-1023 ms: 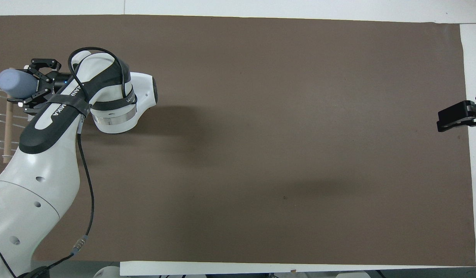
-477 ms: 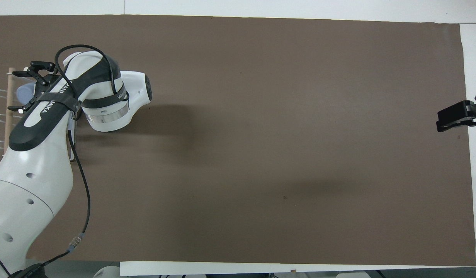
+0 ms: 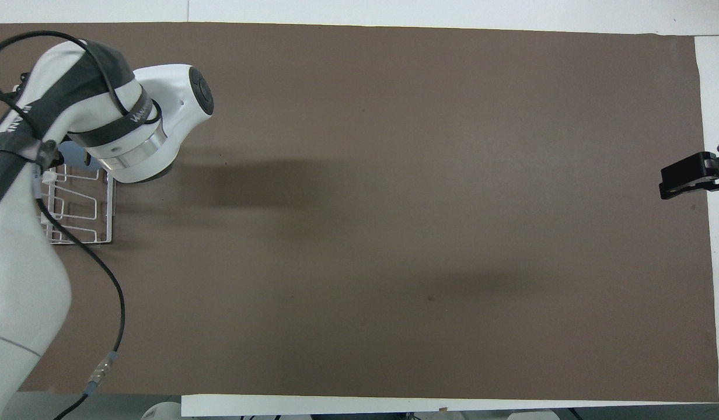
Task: Hang cup on cup holder
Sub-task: 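Open the left gripper and lift it away from the rack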
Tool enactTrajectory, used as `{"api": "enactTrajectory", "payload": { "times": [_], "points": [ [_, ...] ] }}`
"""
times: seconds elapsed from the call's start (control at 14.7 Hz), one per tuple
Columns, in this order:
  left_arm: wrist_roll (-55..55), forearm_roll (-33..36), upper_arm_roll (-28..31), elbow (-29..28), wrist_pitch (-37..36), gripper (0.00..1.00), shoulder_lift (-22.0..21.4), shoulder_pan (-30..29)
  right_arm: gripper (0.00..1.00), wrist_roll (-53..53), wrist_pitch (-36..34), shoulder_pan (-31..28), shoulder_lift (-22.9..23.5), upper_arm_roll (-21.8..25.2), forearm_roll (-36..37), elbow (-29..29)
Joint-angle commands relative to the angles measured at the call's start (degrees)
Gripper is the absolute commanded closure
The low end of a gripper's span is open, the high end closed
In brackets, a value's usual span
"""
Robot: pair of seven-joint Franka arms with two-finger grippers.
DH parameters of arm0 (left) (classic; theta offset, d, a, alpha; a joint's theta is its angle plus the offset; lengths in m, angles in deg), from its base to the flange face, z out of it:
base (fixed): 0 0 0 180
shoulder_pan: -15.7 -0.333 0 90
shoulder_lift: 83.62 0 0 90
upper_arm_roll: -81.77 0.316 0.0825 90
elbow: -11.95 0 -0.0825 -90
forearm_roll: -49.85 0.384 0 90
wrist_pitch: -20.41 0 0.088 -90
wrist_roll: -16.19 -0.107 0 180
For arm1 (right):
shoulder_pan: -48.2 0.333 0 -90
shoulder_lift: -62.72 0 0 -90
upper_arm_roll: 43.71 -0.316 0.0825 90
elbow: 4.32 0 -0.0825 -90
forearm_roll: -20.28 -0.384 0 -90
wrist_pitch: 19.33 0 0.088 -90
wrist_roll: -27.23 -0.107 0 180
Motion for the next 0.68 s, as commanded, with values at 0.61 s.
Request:
{"api": "enactTrajectory", "payload": {
  "times": [0.61],
  "points": [
    [-61.78,-37.77,0.40,-1.31,10.53,0.00,-21.26,-13.41,0.00,1.30,1.03,-0.72,-1.39,-0.50,0.02,1.72]
  ]
}}
